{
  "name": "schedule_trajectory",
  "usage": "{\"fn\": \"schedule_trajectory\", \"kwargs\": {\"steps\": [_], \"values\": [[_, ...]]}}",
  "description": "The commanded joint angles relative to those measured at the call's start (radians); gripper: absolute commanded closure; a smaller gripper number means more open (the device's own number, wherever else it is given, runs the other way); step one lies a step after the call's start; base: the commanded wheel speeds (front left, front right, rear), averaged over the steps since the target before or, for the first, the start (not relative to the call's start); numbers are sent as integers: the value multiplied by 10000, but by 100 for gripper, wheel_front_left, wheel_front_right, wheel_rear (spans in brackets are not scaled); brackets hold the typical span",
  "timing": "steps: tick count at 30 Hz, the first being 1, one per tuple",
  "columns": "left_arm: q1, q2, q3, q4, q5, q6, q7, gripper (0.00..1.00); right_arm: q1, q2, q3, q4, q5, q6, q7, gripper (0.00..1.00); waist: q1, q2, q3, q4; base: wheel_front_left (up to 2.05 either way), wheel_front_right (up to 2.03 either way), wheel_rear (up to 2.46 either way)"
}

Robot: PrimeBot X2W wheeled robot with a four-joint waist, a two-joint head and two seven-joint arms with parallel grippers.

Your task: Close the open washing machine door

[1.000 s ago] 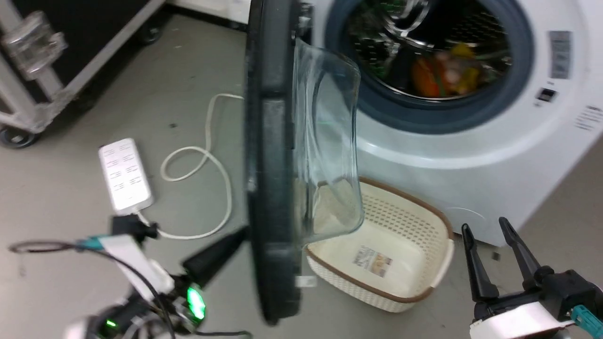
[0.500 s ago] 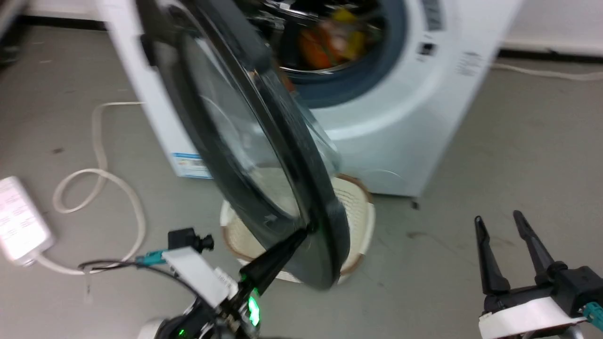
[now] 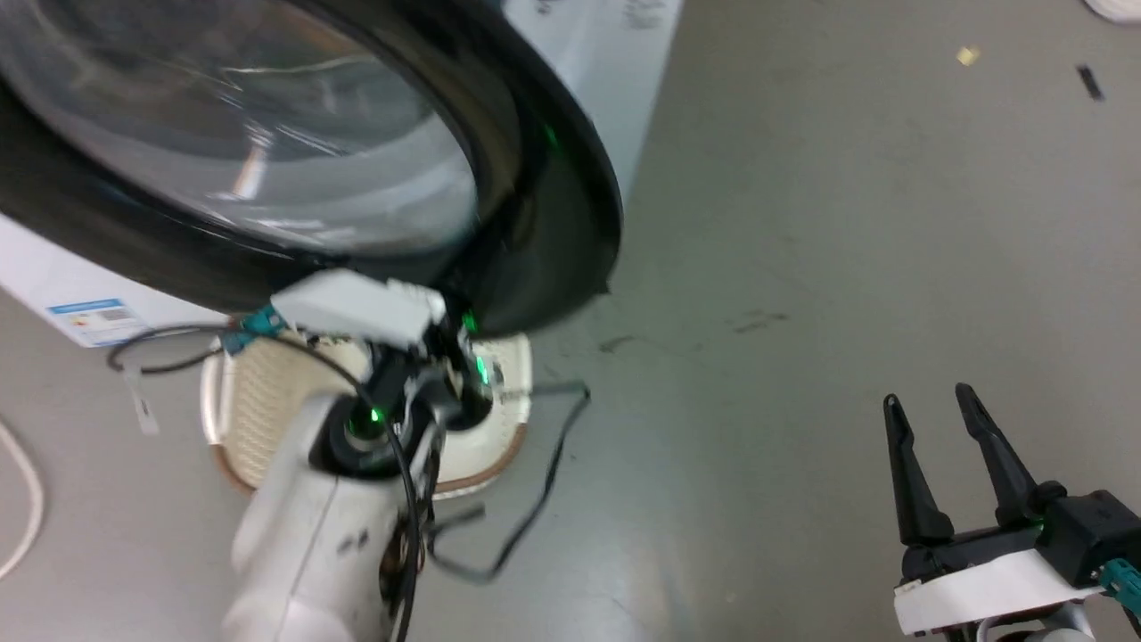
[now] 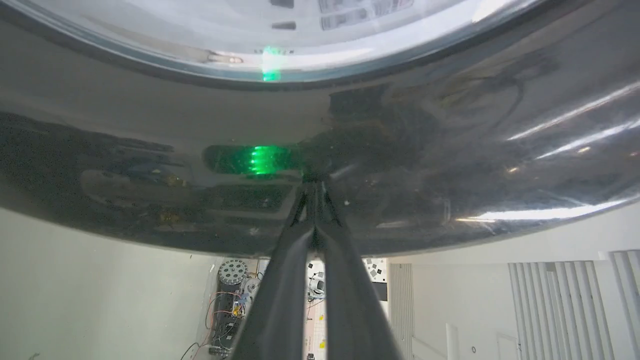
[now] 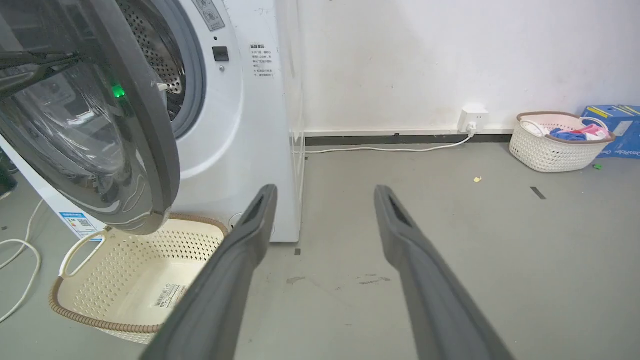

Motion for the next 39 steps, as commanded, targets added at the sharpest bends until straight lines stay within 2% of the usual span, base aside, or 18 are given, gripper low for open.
{"fn": "schedule_trajectory", "kwargs": {"steps": [1,8,15,19,22,24,27,28,29,32,34,36,39], "values": [[-513,13,8,385,-214,-152,-269,100,-178,11,59,-35,89,6,-40,0,-2,-1,361,-381,0,0,0],[-1816,13,-100,1975,-575,-676,-982,100,-276,11,246,47,179,6,-42,0,-2,-1,388,-376,0,0,0],[-1769,13,-539,2651,-676,-1093,-925,100,-312,11,199,66,62,6,-42,0,-2,-1,23,249,0,0,0],[-1064,54,-854,2307,-258,-1209,-931,100,-211,11,49,56,-61,6,-43,0,-2,-1,-451,825,0,0,0],[-260,308,-1122,1569,346,-1232,-1082,100,-66,11,-25,67,-174,6,-43,0,-2,-1,-911,1308,0,0,0],[385,576,-1219,852,805,-1235,-1329,100,37,11,-57,57,-236,6,-43,0,-2,-1,-1223,1628,0,0,0],[1319,1313,-1493,-151,2124,-1237,-2114,100,214,11,-68,-4,-296,6,-43,0,-2,-1,-1670,2073,0,0,0],[1611,1582,-1557,-396,2653,-1238,-2527,63,277,11,-68,-36,-299,6,-43,0,-2,-1,-1819,2219,0,0,0],[1890,1823,-1588,-574,3147,-1238,-2969,3,347,11,-72,-68,-315,6,-43,0,-2,-1,-1966,2367,0,0,0],[2536,2583,-1603,-888,4948,-1204,-3949,0,544,11,-85,-169,-317,6,-43,0,-2,-1,-2324,2749,0,0,0],[2916,2877,-1396,-1133,6258,-931,-4157,0,666,11,-74,-236,-304,6,-43,0,-2,-1,-2487,2979,0,0,0],[3271,3020,-1009,-1535,7748,-568,-4199,0,784,11,-60,-305,-293,6,-43,0,-2,-1,-2612,3193,0,0,0],[3971,2933,-390,-2280,9980,-125,-4207,0,910,11,17,-371,-298,6,-43,0,-2,-1,-2705,3404,0,0,0]]}}
